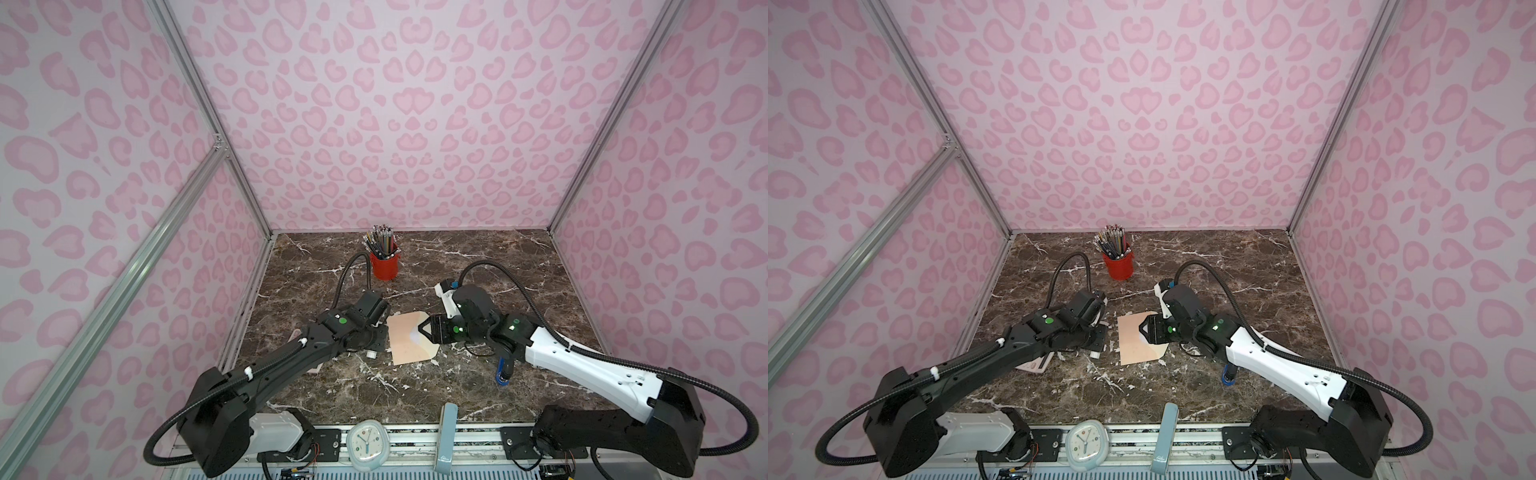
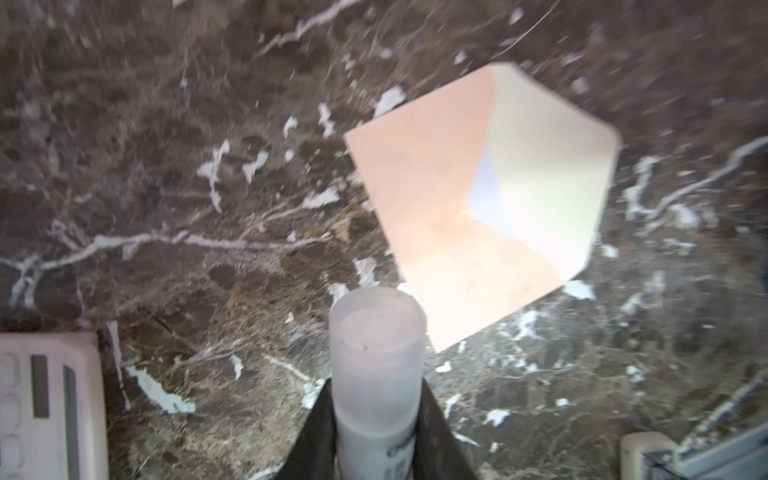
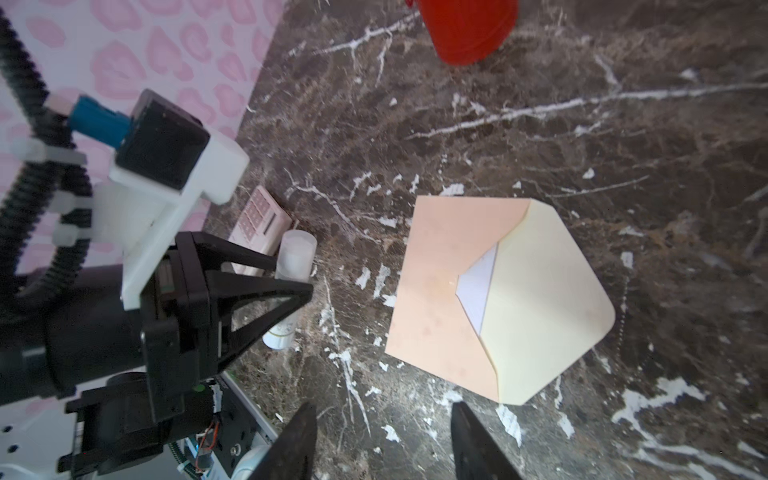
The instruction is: Place the letter into the envelope and seal it
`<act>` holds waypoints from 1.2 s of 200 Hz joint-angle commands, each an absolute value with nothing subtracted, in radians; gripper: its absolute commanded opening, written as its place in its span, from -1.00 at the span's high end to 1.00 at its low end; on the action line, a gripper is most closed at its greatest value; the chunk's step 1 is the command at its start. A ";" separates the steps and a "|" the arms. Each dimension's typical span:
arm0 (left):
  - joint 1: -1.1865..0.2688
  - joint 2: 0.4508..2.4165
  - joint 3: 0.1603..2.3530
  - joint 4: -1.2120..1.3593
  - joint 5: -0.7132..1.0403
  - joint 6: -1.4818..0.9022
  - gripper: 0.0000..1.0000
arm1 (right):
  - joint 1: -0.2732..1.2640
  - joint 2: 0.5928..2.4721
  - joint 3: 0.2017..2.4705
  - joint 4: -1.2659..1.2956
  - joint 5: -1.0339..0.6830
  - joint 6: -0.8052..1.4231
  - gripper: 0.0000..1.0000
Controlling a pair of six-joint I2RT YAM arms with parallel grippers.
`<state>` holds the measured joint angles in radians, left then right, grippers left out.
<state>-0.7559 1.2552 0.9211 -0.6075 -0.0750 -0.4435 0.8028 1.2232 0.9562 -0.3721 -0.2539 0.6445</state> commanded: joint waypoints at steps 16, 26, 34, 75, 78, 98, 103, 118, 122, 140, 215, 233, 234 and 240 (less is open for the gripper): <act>-0.825 1.128 0.871 -0.342 -0.042 -0.400 0.56 | 0.799 1.127 0.988 -0.344 -0.208 0.656 -0.16; -0.843 1.116 0.857 -0.291 -0.034 -0.390 0.56 | 0.799 1.107 0.996 -0.340 -0.198 0.661 -0.17; -0.863 1.114 0.848 -0.262 -0.027 -0.381 0.54 | 0.799 1.095 1.004 -0.344 -0.193 0.667 -0.18; -0.948 1.148 0.822 -0.113 -0.021 -0.359 0.53 | 0.810 1.086 1.052 -0.397 -0.186 0.662 -0.22; -0.955 1.151 0.822 -0.104 -0.025 -0.358 0.52 | 0.811 1.086 1.055 -0.403 -0.181 0.659 -0.22; -0.996 1.163 0.822 -0.051 -0.044 -0.349 0.53 | 0.814 1.085 1.064 -0.444 -0.157 0.654 -0.22; -1.004 1.164 0.821 -0.042 -0.048 -0.345 0.53 | 0.816 1.084 1.064 -0.451 -0.155 0.654 -0.22; -1.022 1.164 0.818 -0.017 -0.055 -0.340 0.53 | 0.817 1.080 1.060 -0.473 -0.136 0.655 -0.22; -1.025 1.165 0.817 -0.012 -0.058 -0.339 0.53 | 0.818 1.080 1.061 -0.478 -0.135 0.655 -0.22; -1.038 1.162 0.812 0.007 -0.060 -0.335 0.53 | 0.818 1.082 1.061 -0.497 -0.141 0.657 -0.23; -1.059 1.156 0.811 0.034 -0.061 -0.319 0.53 | 0.830 1.125 1.066 -0.523 -0.178 0.670 -0.14; -1.062 1.158 0.815 0.028 -0.061 -0.318 0.53 | 0.832 1.138 1.076 -0.525 -0.187 0.671 -0.01; -1.062 1.158 0.815 0.027 -0.061 -0.318 0.53 | 0.833 1.139 1.077 -0.525 -0.187 0.670 0.00; -1.062 1.160 0.814 0.026 -0.062 -0.318 0.53 | 0.835 1.142 1.078 -0.523 -0.186 0.673 0.02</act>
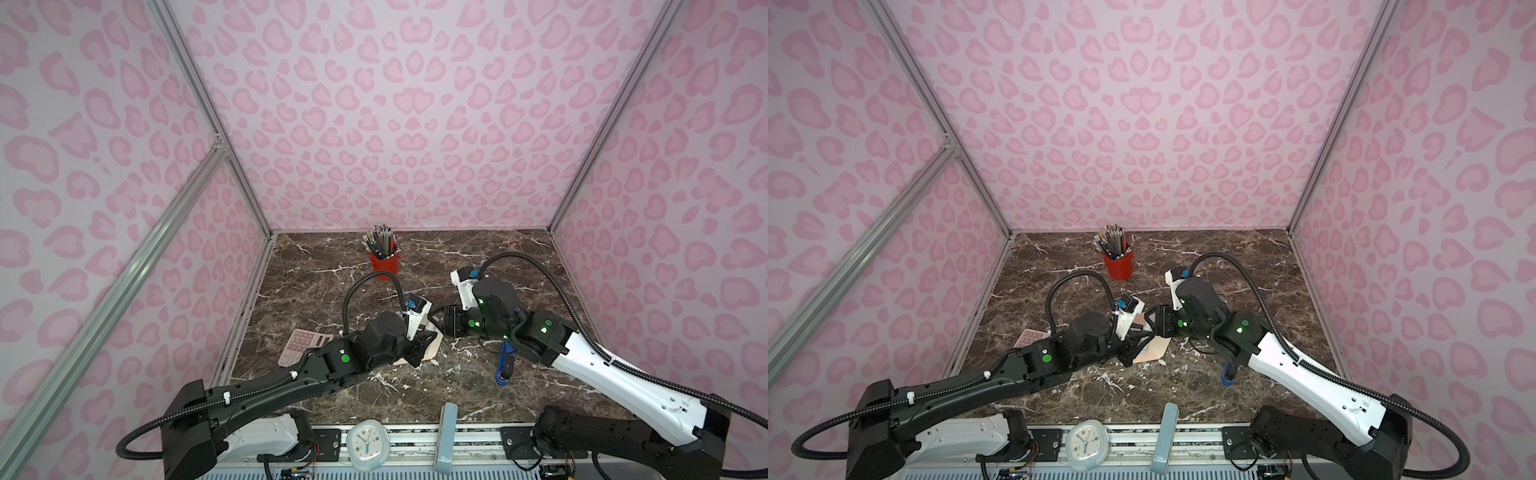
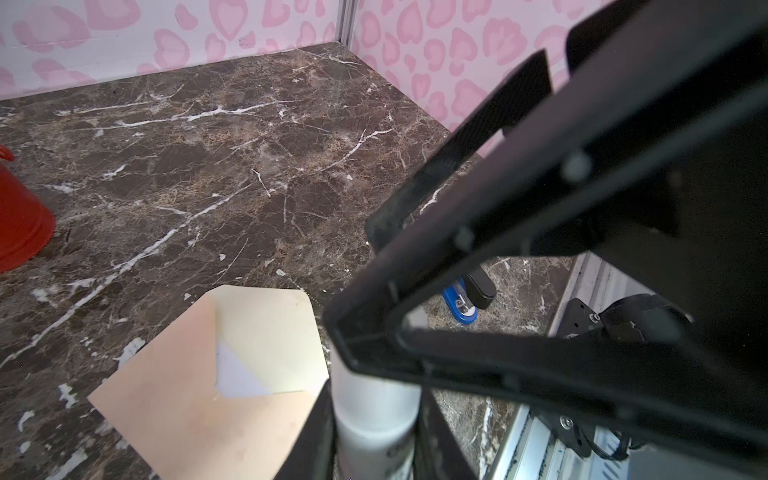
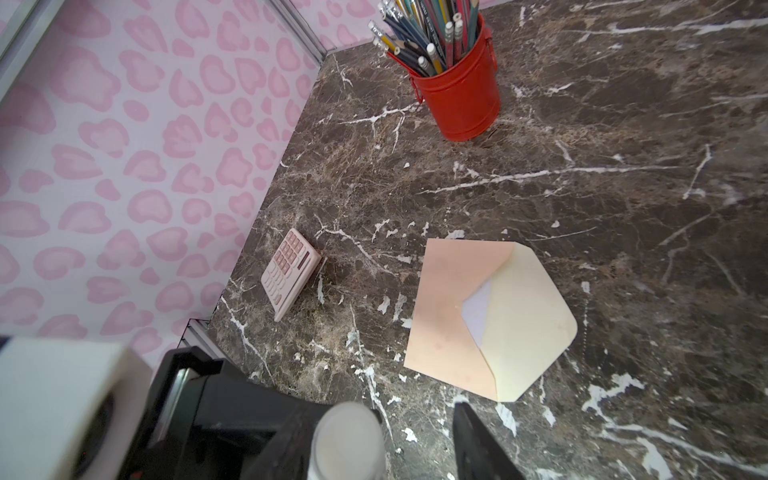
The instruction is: Place the letter into the envelope and seal it
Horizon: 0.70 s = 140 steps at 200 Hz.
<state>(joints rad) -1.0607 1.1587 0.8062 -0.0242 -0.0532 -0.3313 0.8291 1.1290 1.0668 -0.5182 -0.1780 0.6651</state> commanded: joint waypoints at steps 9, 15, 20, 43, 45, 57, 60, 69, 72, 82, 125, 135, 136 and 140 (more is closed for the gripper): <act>-1.061 1.162 0.814 0.026 -0.062 -0.317 0.53 | 0.835 1.145 1.079 -0.519 -0.191 0.675 0.02; -1.062 1.161 0.814 0.027 -0.063 -0.316 0.53 | 0.836 1.149 1.081 -0.516 -0.192 0.677 0.02; -1.063 1.161 0.815 0.027 -0.063 -0.316 0.52 | 0.836 1.152 1.081 -0.514 -0.194 0.679 0.03; -1.063 1.155 0.808 0.035 -0.067 -0.315 0.53 | 0.838 1.168 1.083 -0.512 -0.200 0.689 0.03; -1.063 1.154 0.808 0.036 -0.070 -0.315 0.53 | 0.839 1.170 1.084 -0.513 -0.200 0.690 0.03; -1.062 1.148 0.804 0.041 -0.071 -0.313 0.53 | 0.840 1.175 1.083 -0.513 -0.198 0.694 0.07; -1.062 1.147 0.802 0.043 -0.071 -0.312 0.53 | 0.841 1.175 1.082 -0.512 -0.199 0.693 0.08; -1.063 1.143 0.801 0.043 -0.072 -0.312 0.53 | 0.842 1.175 1.079 -0.506 -0.201 0.697 0.13; -1.063 1.143 0.801 0.043 -0.071 -0.311 0.53 | 0.842 1.175 1.079 -0.504 -0.200 0.697 0.14; -1.062 1.141 0.799 0.042 -0.067 -0.310 0.53 | 0.844 1.175 1.078 -0.499 -0.201 0.699 0.23; -1.063 1.139 0.787 0.047 -0.046 -0.316 0.30 | 0.844 1.172 1.087 -0.490 -0.191 0.700 0.62; -1.063 1.139 0.784 0.049 -0.041 -0.319 0.10 | 0.845 1.172 1.092 -0.493 -0.190 0.697 0.64; -1.063 1.138 0.782 0.050 -0.041 -0.321 0.09 | 0.845 1.172 1.092 -0.493 -0.190 0.697 0.64; -1.063 1.139 0.781 0.050 -0.040 -0.321 0.06 | 0.844 1.173 1.095 -0.493 -0.189 0.695 0.65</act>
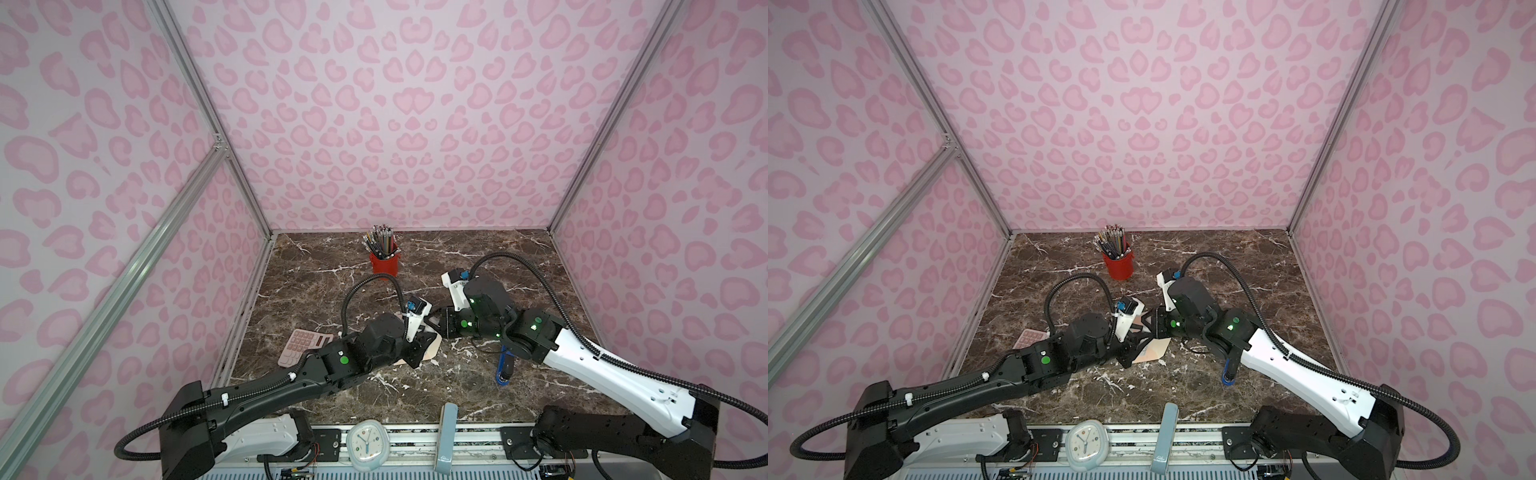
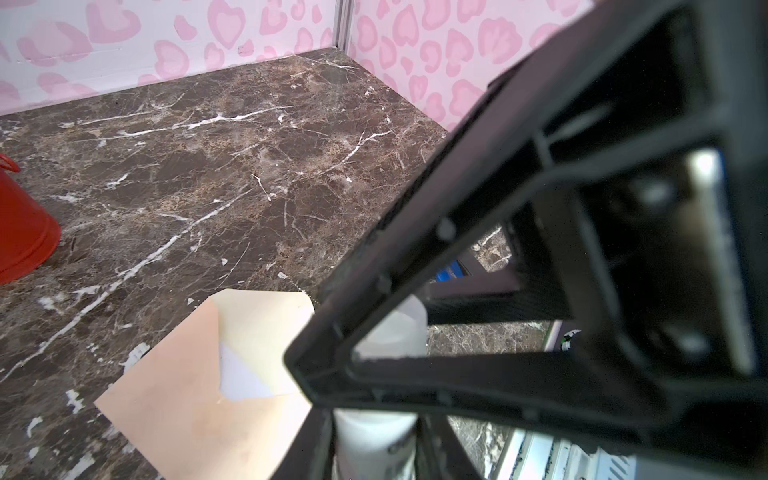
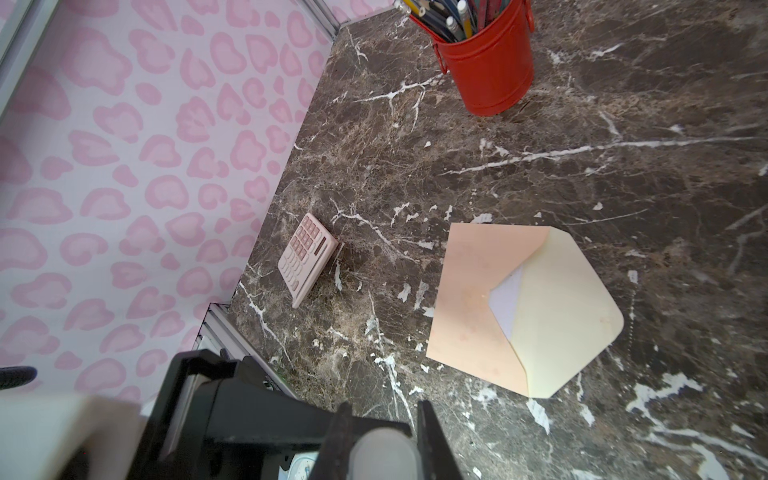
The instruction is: Place the letter into the envelope and seal it
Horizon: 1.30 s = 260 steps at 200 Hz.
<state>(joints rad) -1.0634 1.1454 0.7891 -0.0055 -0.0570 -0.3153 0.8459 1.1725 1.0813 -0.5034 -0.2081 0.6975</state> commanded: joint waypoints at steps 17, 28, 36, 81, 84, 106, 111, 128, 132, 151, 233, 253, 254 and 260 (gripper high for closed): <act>-1.063 1.141 0.775 0.053 -0.033 -0.323 0.01 | 0.845 1.175 1.105 -0.497 -0.186 0.694 0.68; -1.063 1.141 0.773 0.054 -0.031 -0.322 0.01 | 0.846 1.179 1.110 -0.500 -0.189 0.694 0.68; -1.063 1.141 0.772 0.054 -0.029 -0.321 0.03 | 0.845 1.182 1.113 -0.502 -0.191 0.694 0.69; -1.063 1.128 0.768 0.067 -0.039 -0.315 0.12 | 0.850 1.193 1.126 -0.523 -0.192 0.682 0.71; -1.062 1.126 0.768 0.066 -0.039 -0.315 0.12 | 0.851 1.195 1.127 -0.524 -0.193 0.681 0.71; -1.063 1.122 0.770 0.066 -0.037 -0.311 0.15 | 0.854 1.200 1.128 -0.534 -0.193 0.675 0.72; -1.063 1.123 0.769 0.066 -0.038 -0.311 0.15 | 0.854 1.200 1.130 -0.536 -0.195 0.676 0.73; -1.062 1.123 0.769 0.072 -0.036 -0.309 0.18 | 0.857 1.204 1.132 -0.543 -0.196 0.672 0.73; -1.062 1.123 0.767 0.072 -0.035 -0.308 0.18 | 0.857 1.204 1.133 -0.543 -0.196 0.673 0.74; -1.060 1.131 0.764 0.079 -0.035 -0.309 0.19 | 0.859 1.204 1.134 -0.543 -0.198 0.671 0.74; -1.041 1.155 0.753 0.120 -0.020 -0.314 0.44 | 0.859 1.198 1.142 -0.558 -0.205 0.666 0.76; -1.036 1.151 0.753 0.115 -0.020 -0.313 0.49 | 0.859 1.197 1.144 -0.561 -0.200 0.662 0.76; -1.036 1.151 0.753 0.114 -0.021 -0.313 0.49 | 0.859 1.197 1.144 -0.561 -0.200 0.661 0.76; -1.035 1.151 0.752 0.111 -0.019 -0.313 0.49 | 0.859 1.196 1.144 -0.561 -0.198 0.661 0.76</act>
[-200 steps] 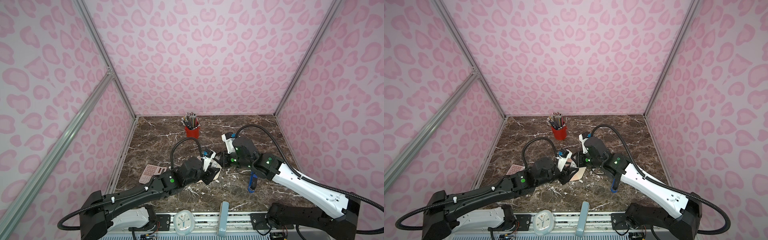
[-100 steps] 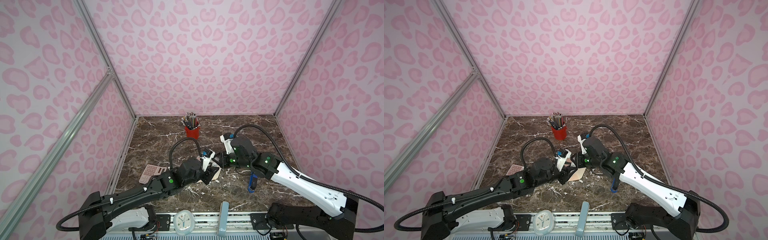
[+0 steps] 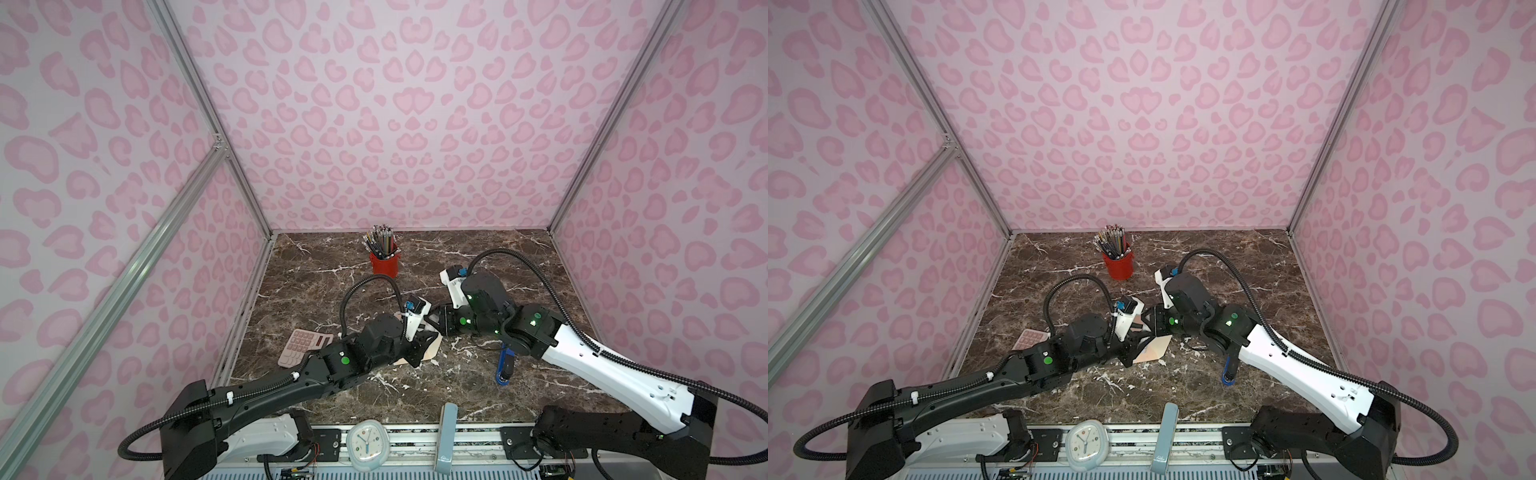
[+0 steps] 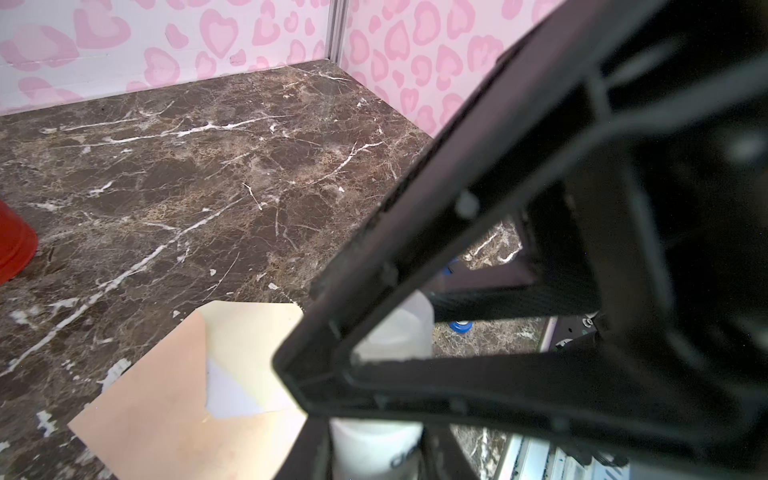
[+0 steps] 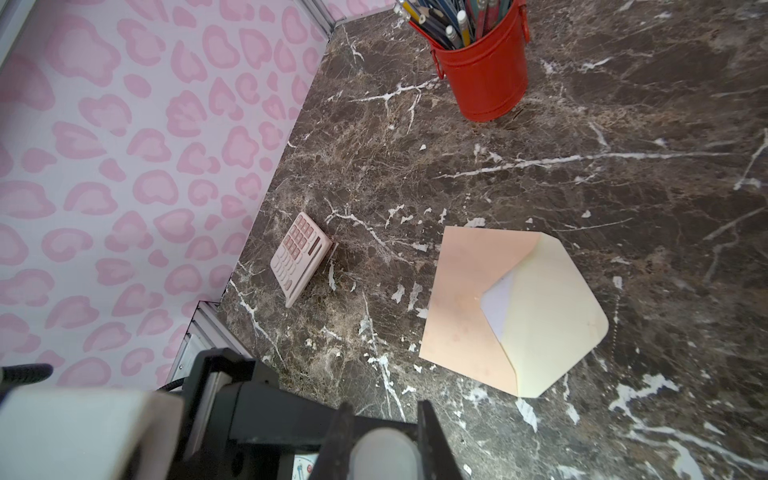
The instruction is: Place the letter into the envelope and seal it
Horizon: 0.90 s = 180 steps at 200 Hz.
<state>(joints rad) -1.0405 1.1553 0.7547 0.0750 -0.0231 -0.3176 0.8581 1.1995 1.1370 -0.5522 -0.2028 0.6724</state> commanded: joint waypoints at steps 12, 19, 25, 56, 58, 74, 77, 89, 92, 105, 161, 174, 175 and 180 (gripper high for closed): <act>-1.033 1.149 0.750 0.110 -0.014 -0.314 0.55 | 0.859 1.196 1.145 -0.561 -0.197 0.659 0.76; -1.032 1.147 0.746 0.110 -0.011 -0.313 0.59 | 0.858 1.198 1.146 -0.562 -0.196 0.657 0.76; -1.031 1.147 0.745 0.110 -0.009 -0.314 0.63 | 0.857 1.199 1.148 -0.563 -0.196 0.655 0.76; -1.029 1.159 0.730 0.103 -0.011 -0.311 0.83 | 0.834 1.198 1.163 -0.567 -0.192 0.641 0.80; -1.028 1.163 0.731 0.101 -0.011 -0.310 0.85 | 0.831 1.198 1.167 -0.567 -0.193 0.640 0.80; -1.022 1.190 0.741 0.058 -0.013 -0.312 0.92 | 0.794 1.196 1.185 -0.565 -0.213 0.635 0.83; -1.020 1.196 0.743 0.051 -0.012 -0.311 0.91 | 0.786 1.196 1.190 -0.565 -0.217 0.634 0.83; -1.020 1.214 0.746 0.042 -0.007 -0.312 0.92 | 0.764 1.202 1.212 -0.567 -0.227 0.626 0.85; -1.020 1.216 0.745 0.043 -0.005 -0.313 0.92 | 0.757 1.203 1.218 -0.568 -0.228 0.622 0.85; -1.020 1.220 0.738 0.059 -0.004 -0.317 0.92 | 0.737 1.216 1.245 -0.578 -0.240 0.610 0.86; -1.019 1.151 0.709 0.080 -0.028 -0.320 0.92 | 0.641 1.238 1.295 -0.631 -0.199 0.552 0.87; -1.020 1.102 0.689 0.100 -0.041 -0.325 0.92 | 0.607 1.246 1.265 -0.643 -0.125 0.536 0.87; -1.020 1.098 0.688 0.101 -0.042 -0.326 0.92 | 0.604 1.248 1.261 -0.644 -0.120 0.535 0.87; -1.020 1.075 0.678 0.112 -0.047 -0.328 0.92 | 0.586 1.255 1.242 -0.641 -0.097 0.529 0.87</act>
<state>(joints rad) -1.0203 1.1416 0.7010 0.0555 -0.0109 -0.3191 0.6338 1.2343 1.2907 -0.6037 -0.2138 0.5755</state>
